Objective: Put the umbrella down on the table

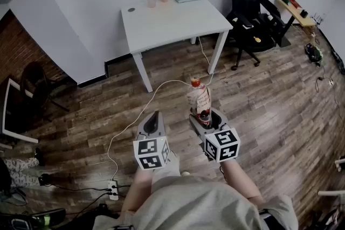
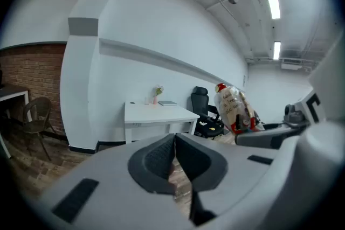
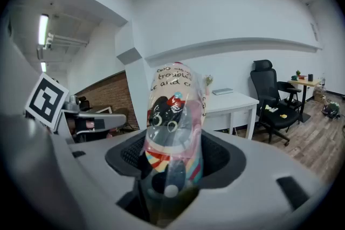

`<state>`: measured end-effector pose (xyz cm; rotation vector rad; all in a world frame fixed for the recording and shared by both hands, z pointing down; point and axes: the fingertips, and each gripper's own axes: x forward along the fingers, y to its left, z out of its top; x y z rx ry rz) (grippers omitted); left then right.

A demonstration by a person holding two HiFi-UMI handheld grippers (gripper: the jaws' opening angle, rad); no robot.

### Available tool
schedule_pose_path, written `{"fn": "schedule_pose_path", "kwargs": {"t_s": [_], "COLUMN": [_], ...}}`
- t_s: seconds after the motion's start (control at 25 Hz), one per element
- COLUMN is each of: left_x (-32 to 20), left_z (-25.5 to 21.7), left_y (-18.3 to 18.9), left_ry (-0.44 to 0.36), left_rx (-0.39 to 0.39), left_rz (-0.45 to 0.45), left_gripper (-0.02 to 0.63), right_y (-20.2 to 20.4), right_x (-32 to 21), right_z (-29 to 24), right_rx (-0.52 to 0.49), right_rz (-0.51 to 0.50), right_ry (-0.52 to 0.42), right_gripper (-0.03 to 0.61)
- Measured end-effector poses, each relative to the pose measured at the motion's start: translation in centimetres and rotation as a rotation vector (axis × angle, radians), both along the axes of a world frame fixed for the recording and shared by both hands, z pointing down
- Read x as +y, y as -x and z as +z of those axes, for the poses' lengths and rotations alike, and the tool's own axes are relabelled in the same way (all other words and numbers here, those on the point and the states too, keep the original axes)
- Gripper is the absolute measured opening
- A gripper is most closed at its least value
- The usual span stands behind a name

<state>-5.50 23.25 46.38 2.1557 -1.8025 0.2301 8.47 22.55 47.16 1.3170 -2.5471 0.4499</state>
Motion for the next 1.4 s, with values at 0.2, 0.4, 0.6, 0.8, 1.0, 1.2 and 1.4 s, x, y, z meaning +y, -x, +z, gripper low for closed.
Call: {"fn": "schedule_pose_path", "kwargs": {"t_s": [0.2, 0.4, 0.6, 0.8, 1.0, 1.2, 1.4], "left_x": [6.1, 9.6, 11.0, 11.5, 12.1, 11.8, 10.8], "left_z": [-1.6, -2.4, -2.7, -3.3, -3.0, -2.7, -2.7], "left_y": [-1.3, -2.4, -3.1, -3.4, -3.1, -2.8, -2.4], "left_ry": [-0.019, -0.029, -0.04, -0.056, -0.055, -0.047, -0.054], "left_rx": [0.007, -0.013, -0.011, 0.001, 0.013, 0.012, 0.017], "left_rz": [0.011, 0.037, 0.045, 0.039, 0.022, 0.024, 0.018], "left_gripper": [0.009, 0.009, 0.009, 0.009, 0.009, 0.008, 0.009], "right_y": [-1.8, -2.5, -2.7, -3.0, -2.7, -2.5, -2.4], "right_x": [6.4, 9.6, 11.1, 11.6, 11.9, 11.5, 10.4], "right_z": [-1.0, -1.7, -2.1, -2.7, -2.7, -2.6, -2.4], "right_rx": [-0.012, -0.027, -0.03, -0.025, -0.049, -0.059, -0.076], "right_rz": [0.039, 0.054, 0.042, 0.031, 0.017, 0.022, 0.025], "right_ry": [-0.021, -0.035, -0.045, -0.061, -0.049, -0.045, -0.041], "right_gripper": [0.272, 0.272, 0.272, 0.272, 0.273, 0.272, 0.272]}}
